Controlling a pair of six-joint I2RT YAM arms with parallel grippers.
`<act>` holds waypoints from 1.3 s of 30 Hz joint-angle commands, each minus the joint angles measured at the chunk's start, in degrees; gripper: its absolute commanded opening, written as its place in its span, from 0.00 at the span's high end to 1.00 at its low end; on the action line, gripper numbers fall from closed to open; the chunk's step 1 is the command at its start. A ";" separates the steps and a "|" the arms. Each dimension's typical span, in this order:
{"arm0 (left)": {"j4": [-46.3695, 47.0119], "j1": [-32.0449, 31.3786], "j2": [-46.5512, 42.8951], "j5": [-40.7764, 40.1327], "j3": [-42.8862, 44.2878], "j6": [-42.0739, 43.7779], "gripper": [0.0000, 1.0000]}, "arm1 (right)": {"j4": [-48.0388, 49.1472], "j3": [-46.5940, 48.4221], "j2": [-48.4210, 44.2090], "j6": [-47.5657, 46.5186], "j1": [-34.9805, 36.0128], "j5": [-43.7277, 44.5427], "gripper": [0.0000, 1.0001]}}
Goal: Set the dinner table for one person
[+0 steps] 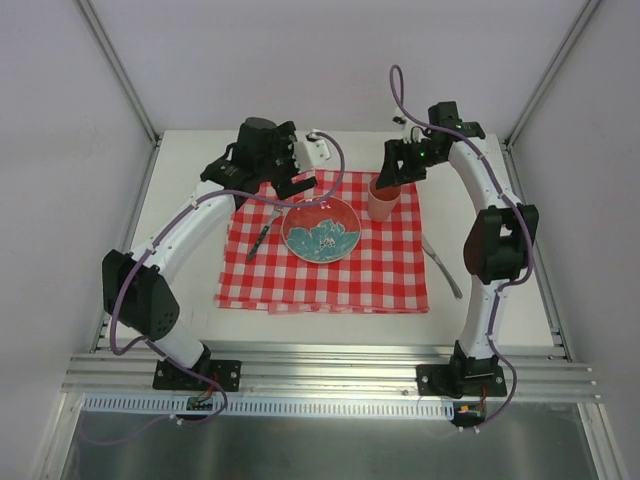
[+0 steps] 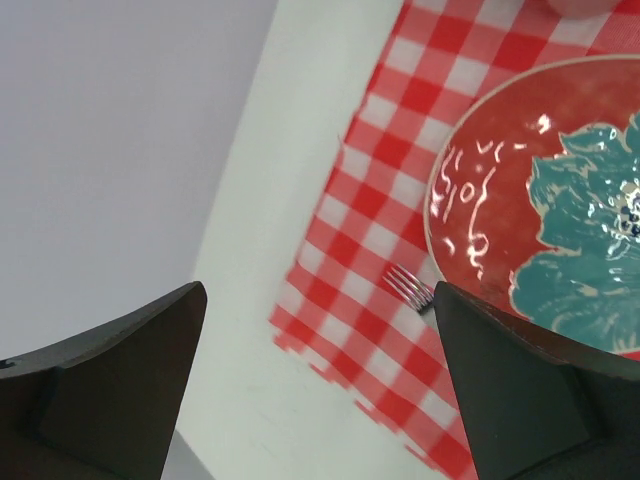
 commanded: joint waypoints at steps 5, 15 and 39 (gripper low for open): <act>-0.39 8.11 -7.58 2.45 -11.07 -18.32 0.01 | -6.09 6.55 3.31 -5.84 1.17 8.28 0.28; 2.14 12.42 -13.03 4.12 -25.20 -24.30 0.01 | -8.91 14.03 1.39 -8.05 1.08 9.87 0.29; 6.38 14.36 -2.23 0.87 -19.61 -30.46 0.01 | -7.68 17.02 14.31 -10.16 2.66 17.16 1.00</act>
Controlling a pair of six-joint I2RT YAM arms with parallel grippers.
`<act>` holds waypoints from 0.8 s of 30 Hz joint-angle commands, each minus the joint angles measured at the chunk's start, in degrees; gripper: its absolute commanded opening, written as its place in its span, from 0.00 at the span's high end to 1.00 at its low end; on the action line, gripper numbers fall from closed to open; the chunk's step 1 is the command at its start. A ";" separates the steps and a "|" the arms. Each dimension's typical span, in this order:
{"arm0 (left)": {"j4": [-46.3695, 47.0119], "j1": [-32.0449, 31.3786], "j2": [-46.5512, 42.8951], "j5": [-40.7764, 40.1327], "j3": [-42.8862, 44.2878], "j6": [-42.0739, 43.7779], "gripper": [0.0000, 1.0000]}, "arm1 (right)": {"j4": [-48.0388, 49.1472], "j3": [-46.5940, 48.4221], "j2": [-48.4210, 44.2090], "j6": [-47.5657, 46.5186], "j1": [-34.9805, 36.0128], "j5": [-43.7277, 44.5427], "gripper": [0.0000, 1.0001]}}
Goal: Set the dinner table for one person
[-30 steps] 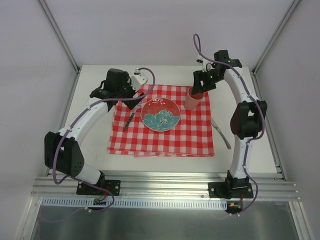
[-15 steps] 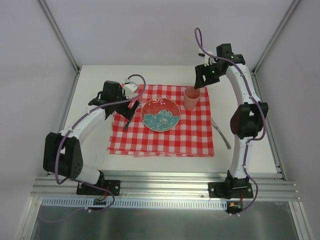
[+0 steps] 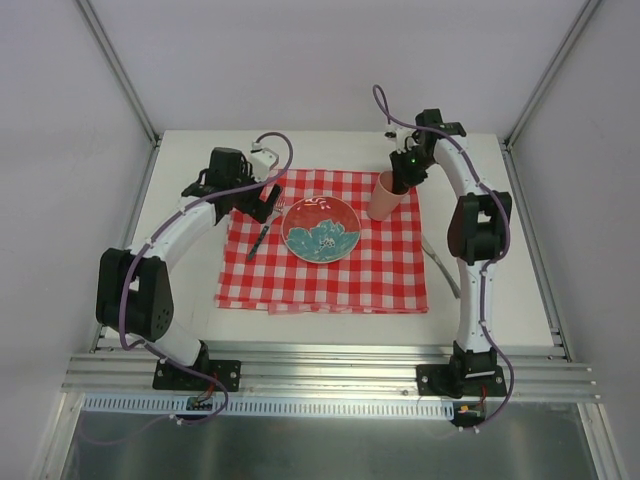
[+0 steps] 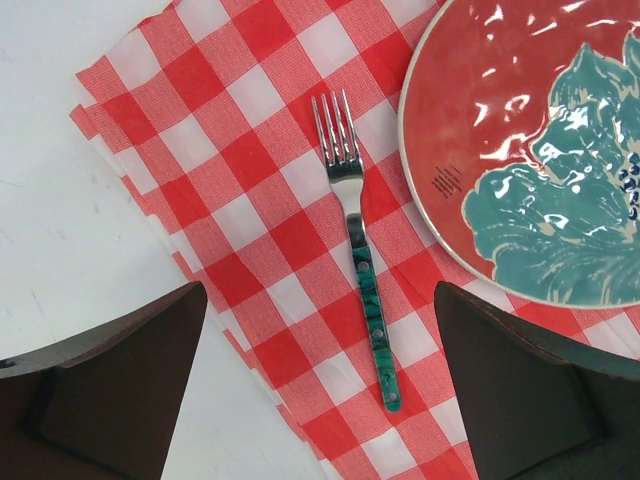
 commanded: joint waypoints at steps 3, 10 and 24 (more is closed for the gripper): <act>1.11 -1.49 1.58 -0.73 2.84 -0.08 0.01 | 0.28 4.85 -3.73 -1.92 0.94 1.58 1.00; 1.28 -2.99 2.63 -0.46 3.28 -0.61 0.01 | -0.16 6.44 -7.33 -5.87 1.46 5.71 1.00; 1.81 -4.66 1.32 -1.25 1.62 -0.17 0.01 | 5.64 8.37 -3.39 -7.64 1.73 16.69 1.00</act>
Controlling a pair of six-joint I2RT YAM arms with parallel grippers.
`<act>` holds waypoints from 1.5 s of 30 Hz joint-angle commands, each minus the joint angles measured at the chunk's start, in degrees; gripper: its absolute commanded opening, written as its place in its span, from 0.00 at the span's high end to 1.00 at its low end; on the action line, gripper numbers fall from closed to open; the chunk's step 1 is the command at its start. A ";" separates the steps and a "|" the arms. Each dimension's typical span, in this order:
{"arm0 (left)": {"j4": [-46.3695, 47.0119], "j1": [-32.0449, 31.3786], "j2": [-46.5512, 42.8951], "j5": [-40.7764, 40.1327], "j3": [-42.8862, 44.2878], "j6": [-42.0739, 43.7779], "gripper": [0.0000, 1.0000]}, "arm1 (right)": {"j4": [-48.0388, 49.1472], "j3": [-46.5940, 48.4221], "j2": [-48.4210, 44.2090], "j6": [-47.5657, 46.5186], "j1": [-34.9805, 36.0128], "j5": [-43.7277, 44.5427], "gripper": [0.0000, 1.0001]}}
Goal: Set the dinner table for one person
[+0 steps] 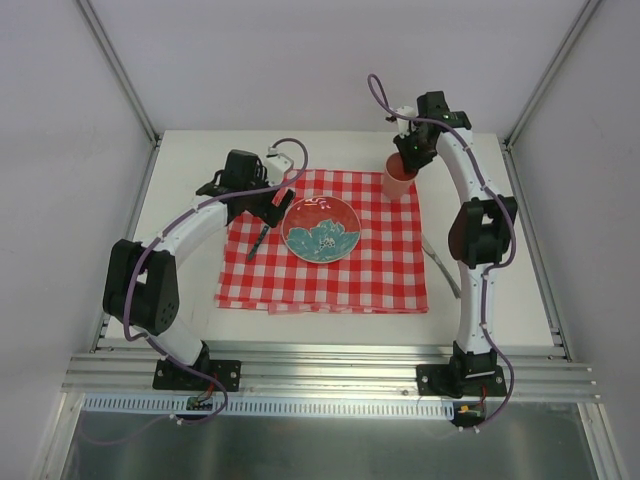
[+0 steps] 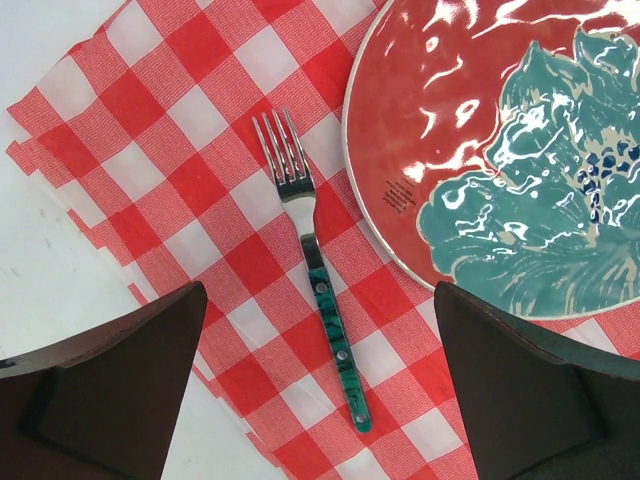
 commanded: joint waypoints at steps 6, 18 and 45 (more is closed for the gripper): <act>1.48 -1.07 -2.62 -1.04 -0.18 0.54 0.01 | 5.04 5.19 2.46 -1.89 0.50 4.22 1.00; 1.40 -2.92 -2.18 -2.00 0.44 1.24 0.01 | 5.13 4.13 4.22 -0.93 0.51 4.22 1.00; 3.77 -4.06 -2.36 -7.18 -0.18 0.45 0.01 | 14.53 -21.84 -32.67 1.89 -4.32 -4.56 0.00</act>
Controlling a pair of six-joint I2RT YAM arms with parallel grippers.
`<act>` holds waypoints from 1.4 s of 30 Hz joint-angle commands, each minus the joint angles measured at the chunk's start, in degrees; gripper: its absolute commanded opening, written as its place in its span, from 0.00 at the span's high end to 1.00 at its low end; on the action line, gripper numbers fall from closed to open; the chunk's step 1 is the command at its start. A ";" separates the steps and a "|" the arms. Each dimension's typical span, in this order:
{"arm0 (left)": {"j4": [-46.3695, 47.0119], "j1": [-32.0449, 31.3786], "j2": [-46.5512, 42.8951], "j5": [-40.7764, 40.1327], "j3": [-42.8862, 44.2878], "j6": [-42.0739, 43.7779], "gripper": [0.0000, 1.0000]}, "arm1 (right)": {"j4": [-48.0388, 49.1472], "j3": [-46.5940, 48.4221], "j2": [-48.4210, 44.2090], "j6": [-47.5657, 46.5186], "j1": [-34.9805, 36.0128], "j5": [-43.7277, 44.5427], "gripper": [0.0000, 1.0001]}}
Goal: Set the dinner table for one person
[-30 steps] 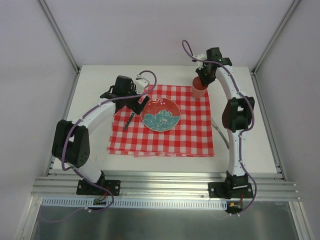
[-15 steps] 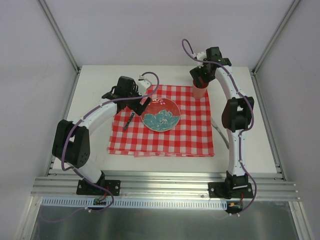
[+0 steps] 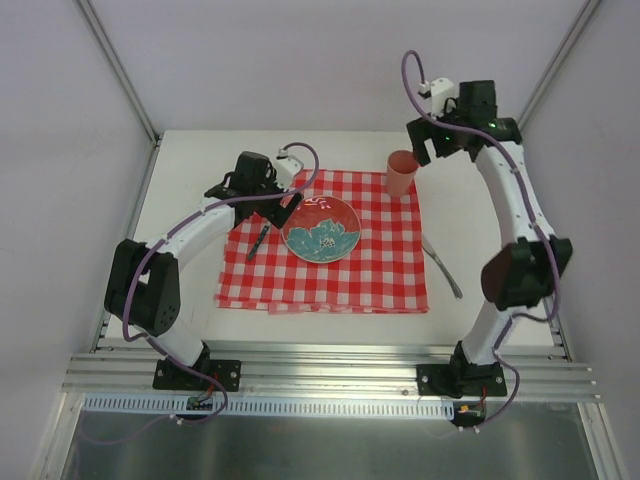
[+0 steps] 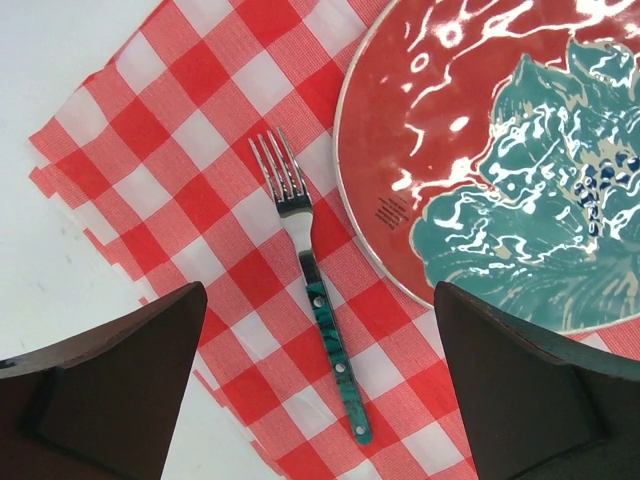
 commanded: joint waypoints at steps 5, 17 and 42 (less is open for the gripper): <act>4.04 -0.26 -1.92 -4.18 -0.07 -0.95 0.01 | 3.19 -37.32 -27.14 -5.07 -5.98 -10.23 0.12; 1.93 -0.26 -3.15 -5.50 0.28 2.03 0.01 | 13.12 -55.42 -22.78 -6.14 -7.39 -10.76 0.41; 1.49 -2.90 -0.86 -7.17 3.97 4.32 0.01 | 9.18 -57.10 -15.75 -14.49 -10.73 -10.15 0.48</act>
